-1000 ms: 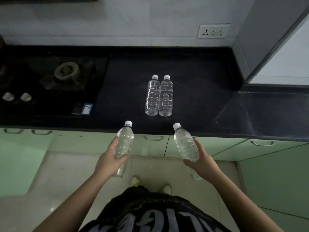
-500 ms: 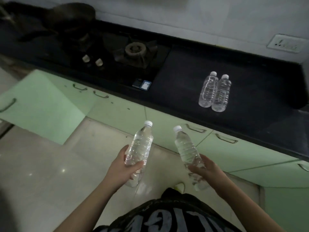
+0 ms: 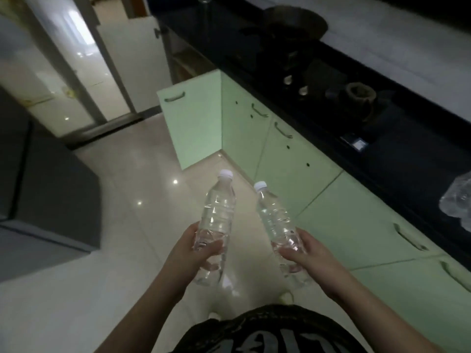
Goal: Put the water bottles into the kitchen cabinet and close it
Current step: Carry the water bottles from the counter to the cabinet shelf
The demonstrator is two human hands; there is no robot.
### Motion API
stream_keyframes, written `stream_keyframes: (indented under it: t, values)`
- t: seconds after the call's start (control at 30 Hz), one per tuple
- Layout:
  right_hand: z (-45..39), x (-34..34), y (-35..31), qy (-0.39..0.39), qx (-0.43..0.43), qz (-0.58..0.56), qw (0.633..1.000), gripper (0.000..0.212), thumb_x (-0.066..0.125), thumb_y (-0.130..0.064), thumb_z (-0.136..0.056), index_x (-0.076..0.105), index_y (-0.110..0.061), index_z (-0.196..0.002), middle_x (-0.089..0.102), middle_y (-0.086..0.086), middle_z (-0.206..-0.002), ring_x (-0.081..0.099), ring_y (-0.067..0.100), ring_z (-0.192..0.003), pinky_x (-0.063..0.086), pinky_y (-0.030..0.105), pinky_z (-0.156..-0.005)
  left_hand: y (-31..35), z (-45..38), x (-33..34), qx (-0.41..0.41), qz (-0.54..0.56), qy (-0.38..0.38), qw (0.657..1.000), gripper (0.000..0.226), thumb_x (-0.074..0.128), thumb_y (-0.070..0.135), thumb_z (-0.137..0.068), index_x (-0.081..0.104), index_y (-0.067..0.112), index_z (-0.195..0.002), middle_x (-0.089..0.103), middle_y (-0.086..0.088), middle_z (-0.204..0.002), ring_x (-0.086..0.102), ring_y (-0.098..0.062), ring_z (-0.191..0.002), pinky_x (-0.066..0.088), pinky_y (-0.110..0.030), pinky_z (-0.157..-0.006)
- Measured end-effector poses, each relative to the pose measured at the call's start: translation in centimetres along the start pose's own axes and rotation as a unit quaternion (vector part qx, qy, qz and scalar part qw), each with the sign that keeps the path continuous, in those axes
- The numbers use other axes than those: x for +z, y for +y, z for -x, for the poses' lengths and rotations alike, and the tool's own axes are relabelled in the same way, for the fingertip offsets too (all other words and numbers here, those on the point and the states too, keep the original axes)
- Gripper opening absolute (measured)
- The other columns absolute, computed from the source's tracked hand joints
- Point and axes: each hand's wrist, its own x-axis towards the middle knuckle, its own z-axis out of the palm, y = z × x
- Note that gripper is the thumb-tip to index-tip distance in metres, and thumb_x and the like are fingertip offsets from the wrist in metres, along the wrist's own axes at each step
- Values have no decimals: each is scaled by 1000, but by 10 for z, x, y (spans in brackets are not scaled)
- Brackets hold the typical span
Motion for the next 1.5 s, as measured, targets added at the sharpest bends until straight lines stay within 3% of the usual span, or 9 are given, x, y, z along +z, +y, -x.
stream_keyframes:
  t: [0.1,0.2,0.4,0.6,0.77,0.93,1.03,1.23,1.5]
  values:
    - [-19,36,-21,-47,-12,5,999,42,76,-36,-74,65,-28,-114,73,1,-106,69,30,-101,55,58,-83,-5,10,-34,6,43,42,998,39,69,12,-88,57,22,-123,72,-11,-106,72,-18,-81,52,-21,-54]
    - [-38,62,-39,-102,-14,5,995,40,75,-39,-76,65,-31,-114,74,3,-107,68,37,-102,48,68,-86,-9,18,-59,17,103,81,991,49,76,23,-82,56,25,-127,73,-10,-109,72,-27,-93,59,-40,-77]
    - [-77,106,-75,-173,-45,-16,984,48,77,-48,-63,67,-37,-108,74,4,-104,70,29,-98,50,61,-85,-11,17,-92,7,149,121,981,66,78,43,-69,56,23,-127,74,-11,-107,72,-33,-96,53,-57,-92]
    - [-145,133,-96,-208,-60,-22,976,32,73,-28,-79,68,-25,-110,75,2,-98,71,17,-88,50,35,-76,5,-29,-111,-3,196,166,967,54,73,35,-78,56,19,-127,72,-14,-108,71,-34,-97,56,-44,-77]
    - [-207,137,-136,-255,-45,-55,964,48,77,-38,-69,65,-22,-112,73,4,-97,70,24,-88,53,39,-76,40,-71,-127,-5,190,199,961,54,73,37,-76,56,23,-126,71,-14,-109,71,-34,-98,58,-51,-83]
    - [-261,134,-175,-326,-26,-66,943,62,77,-44,-69,56,-25,-124,71,5,-108,70,28,-95,54,39,-73,77,-106,-142,-6,191,212,958,67,79,44,-65,57,29,-126,71,-10,-113,70,-35,-99,60,-47,-73]
    - [-290,142,-191,-347,-17,-65,936,54,77,-40,-75,56,-24,-122,68,9,-105,68,31,-88,52,43,-73,89,-124,-152,1,202,225,953,68,80,42,-63,58,29,-127,71,-12,-115,70,-36,-100,58,-45,-75]
    - [-331,185,-219,-350,-56,-7,935,55,77,-41,-76,55,-26,-124,70,3,-105,70,24,-91,54,42,-76,105,-163,-190,25,170,263,949,68,79,44,-66,57,24,-127,72,-8,-115,71,-31,-101,56,-49,-87]
    - [-388,261,-286,-316,-96,53,942,58,80,-25,-76,53,-30,-127,71,-2,-109,71,15,-95,57,27,-70,113,-224,-293,39,176,283,942,80,83,39,-58,51,21,-130,71,-11,-111,72,-30,-94,59,-47,-80]
